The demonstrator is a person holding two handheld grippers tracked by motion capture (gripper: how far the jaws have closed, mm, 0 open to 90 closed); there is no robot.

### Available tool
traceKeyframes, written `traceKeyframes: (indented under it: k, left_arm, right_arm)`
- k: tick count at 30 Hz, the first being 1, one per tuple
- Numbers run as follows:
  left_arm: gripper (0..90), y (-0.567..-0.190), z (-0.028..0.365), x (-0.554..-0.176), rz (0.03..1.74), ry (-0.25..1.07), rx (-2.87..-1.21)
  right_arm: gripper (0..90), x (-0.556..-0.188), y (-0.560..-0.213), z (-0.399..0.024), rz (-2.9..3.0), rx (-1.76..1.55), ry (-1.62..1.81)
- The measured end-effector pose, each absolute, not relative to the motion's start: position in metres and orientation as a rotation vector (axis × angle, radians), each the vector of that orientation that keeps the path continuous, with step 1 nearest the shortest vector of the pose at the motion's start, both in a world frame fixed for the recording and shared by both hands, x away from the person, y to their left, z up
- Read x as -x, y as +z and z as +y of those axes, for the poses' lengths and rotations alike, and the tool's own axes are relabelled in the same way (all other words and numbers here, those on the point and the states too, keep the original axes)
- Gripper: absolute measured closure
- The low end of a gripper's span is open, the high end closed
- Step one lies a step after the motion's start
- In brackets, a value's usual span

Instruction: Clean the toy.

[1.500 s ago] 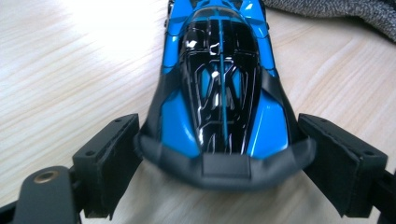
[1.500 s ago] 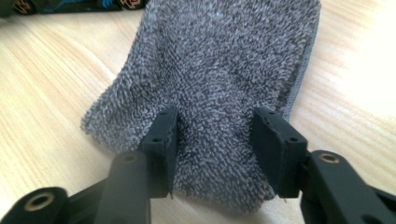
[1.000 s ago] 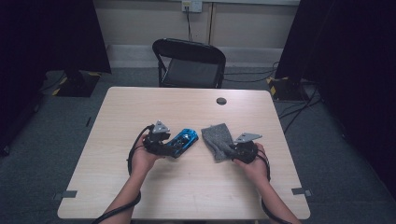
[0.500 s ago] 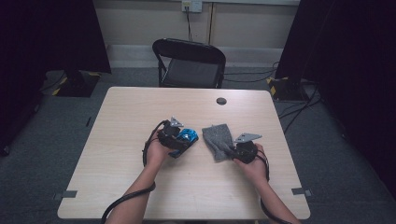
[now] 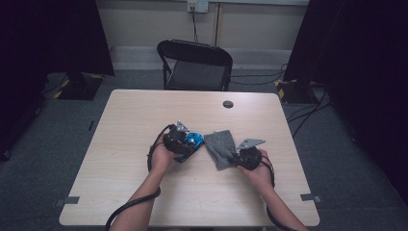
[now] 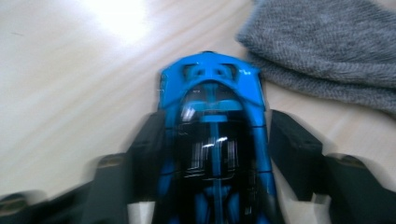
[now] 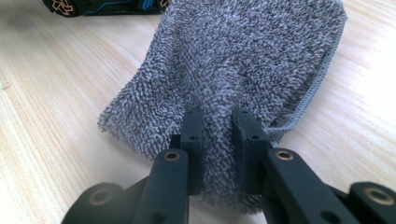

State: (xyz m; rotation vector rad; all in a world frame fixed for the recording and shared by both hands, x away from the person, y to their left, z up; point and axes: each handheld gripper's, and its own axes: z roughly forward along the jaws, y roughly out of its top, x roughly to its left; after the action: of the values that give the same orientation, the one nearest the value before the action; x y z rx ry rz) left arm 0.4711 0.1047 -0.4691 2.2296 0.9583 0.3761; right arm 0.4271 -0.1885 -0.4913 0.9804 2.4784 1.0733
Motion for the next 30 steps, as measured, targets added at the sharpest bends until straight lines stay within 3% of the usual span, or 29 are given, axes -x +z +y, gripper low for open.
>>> traceKeyframes:
  k: [9,13,19,22,30]
  left_arm:
    - [49.8,-0.4741,0.1100,-0.4727,0.959,0.343,-2.171]
    - [38.4,-0.4742,0.1056,-0.4714,0.919,0.346,-2.207]
    - [42.3,-0.4714,0.1023,-0.4734,0.941,0.365,-2.230]
    - [37.9,-0.4737,0.1019,-0.4744,0.954,0.367,-2.209]
    - [41.3,-0.4752,0.1034,-0.4772,0.960,0.361,-2.195]
  right_arm:
    - [76.2,-0.4275,-0.4918,-0.1887,2.482,-0.984,1.086]
    - [76.3,-0.4269,-0.4916,-0.1865,2.488,-0.979,1.088]
    - [76.7,-0.4265,-0.4910,-0.1850,2.502,-0.958,1.088]
    - [76.6,-0.4260,-0.4909,-0.1845,2.504,-0.957,1.087]
    - [76.7,-0.4263,-0.4911,-0.1845,2.505,-0.958,1.087]
